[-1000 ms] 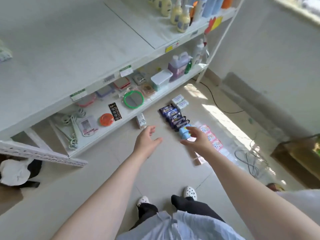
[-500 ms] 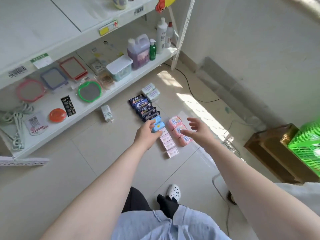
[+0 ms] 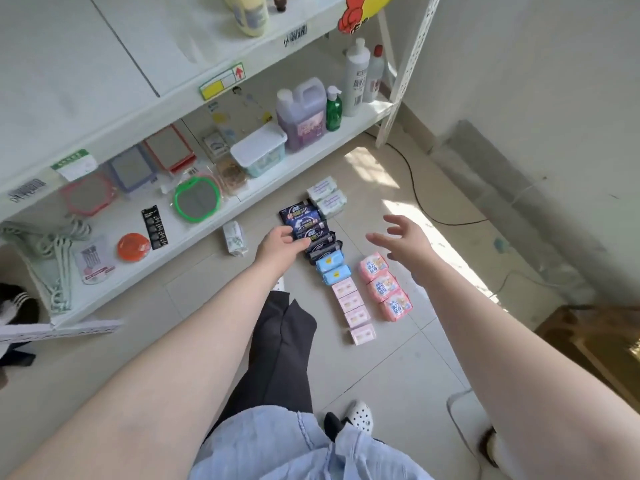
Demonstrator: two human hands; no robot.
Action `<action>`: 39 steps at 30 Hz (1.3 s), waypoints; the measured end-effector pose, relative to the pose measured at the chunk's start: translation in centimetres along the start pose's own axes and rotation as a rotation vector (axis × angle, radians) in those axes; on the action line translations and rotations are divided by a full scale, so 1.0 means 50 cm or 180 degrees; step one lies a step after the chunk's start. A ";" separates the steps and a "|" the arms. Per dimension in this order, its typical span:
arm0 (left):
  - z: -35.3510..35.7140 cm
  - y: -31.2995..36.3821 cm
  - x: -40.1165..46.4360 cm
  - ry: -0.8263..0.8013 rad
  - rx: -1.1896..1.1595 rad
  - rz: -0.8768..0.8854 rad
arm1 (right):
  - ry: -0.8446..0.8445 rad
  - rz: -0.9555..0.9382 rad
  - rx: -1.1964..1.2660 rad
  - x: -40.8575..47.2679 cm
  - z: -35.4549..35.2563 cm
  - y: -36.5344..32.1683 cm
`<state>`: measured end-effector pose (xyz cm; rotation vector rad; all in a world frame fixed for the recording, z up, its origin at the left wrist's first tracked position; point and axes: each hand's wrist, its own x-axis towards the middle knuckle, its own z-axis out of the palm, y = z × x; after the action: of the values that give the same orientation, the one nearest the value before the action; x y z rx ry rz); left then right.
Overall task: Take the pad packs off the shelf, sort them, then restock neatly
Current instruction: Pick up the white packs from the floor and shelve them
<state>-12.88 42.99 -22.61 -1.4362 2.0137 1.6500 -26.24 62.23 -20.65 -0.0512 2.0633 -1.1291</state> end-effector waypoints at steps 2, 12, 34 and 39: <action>-0.005 0.034 0.081 -0.0162 0.0074 -0.0039 | 0.0034 0.0105 0.0093 0.081 0.012 -0.022; 0.036 0.095 0.557 -0.0848 0.0641 -0.0131 | 0.0258 0.0728 0.0698 0.519 0.118 -0.005; 0.384 -0.323 1.434 -0.0288 0.0419 0.0231 | 0.0294 0.1049 0.1434 1.340 0.425 0.512; 0.392 -0.289 1.417 -0.0253 0.0181 0.0624 | 0.0427 0.0954 0.1749 1.321 0.395 0.493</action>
<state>-47.40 20.87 -85.30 -1.1679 2.1972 1.6787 -52.49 38.67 -84.82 0.5950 1.7276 -1.4895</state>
